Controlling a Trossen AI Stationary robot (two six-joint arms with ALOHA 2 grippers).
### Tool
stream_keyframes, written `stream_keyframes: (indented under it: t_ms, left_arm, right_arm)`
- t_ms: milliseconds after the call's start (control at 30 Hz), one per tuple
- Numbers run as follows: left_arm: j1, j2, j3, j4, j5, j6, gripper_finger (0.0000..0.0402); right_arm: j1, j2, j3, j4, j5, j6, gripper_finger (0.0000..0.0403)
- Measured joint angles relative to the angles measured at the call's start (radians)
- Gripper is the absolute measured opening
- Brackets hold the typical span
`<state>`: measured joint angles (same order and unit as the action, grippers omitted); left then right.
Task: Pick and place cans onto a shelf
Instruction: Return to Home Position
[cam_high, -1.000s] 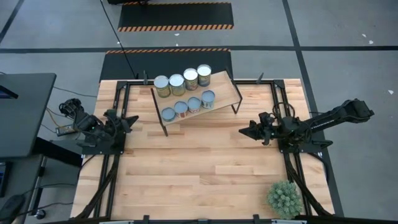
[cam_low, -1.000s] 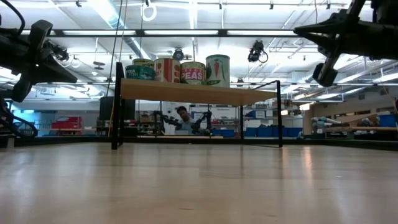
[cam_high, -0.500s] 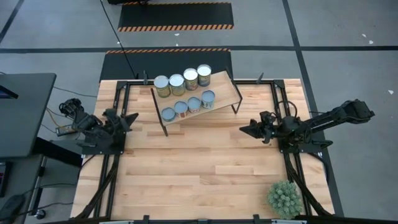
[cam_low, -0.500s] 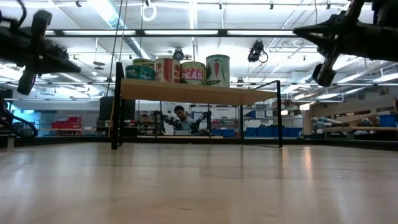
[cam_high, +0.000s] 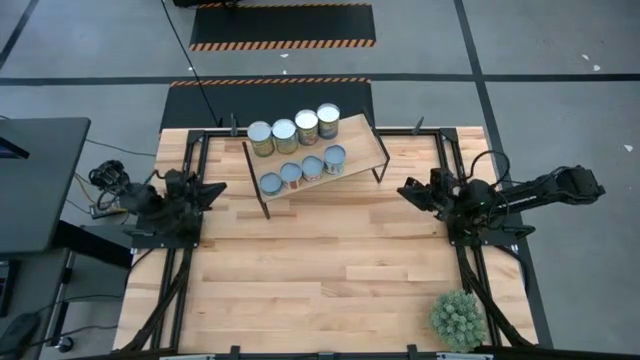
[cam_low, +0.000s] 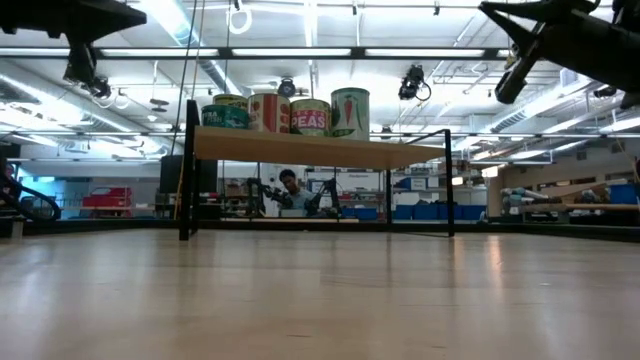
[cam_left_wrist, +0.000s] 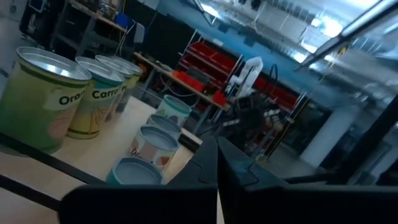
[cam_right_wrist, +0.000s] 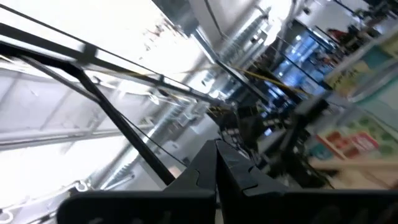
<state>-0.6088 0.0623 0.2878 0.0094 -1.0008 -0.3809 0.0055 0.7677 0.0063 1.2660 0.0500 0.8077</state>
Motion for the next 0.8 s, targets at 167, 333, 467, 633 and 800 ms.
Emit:
stream_keyframes:
  t_ms: [167,333,467,633,800]
  left_arm:
    - [0.106,0.065,0.0,-0.001,0.092,-0.009,0.0]
    - [0.246,0.1,0.0,0.0,0.229,-0.026,0.0]
    - [0.343,0.087,0.0,-0.03,0.324,-0.024,0.0]
    - [0.425,0.039,-0.002,-0.152,0.37,-0.088,0.0]
    - [0.47,0.013,-0.002,-0.164,0.399,-0.097,0.0]
  right_arm:
    - [-0.016,0.0,0.0,0.053,-0.014,-0.037,0.0004]
    - [-0.023,0.006,0.0,0.055,0.003,-0.065,0.0004]
    - [-0.023,0.014,0.0,0.054,0.002,-0.068,0.0004]
    - [-0.023,0.017,0.0,0.054,0.002,-0.075,0.0004]
    - [-0.023,0.018,0.0,0.051,0.0,-0.077,0.0004]
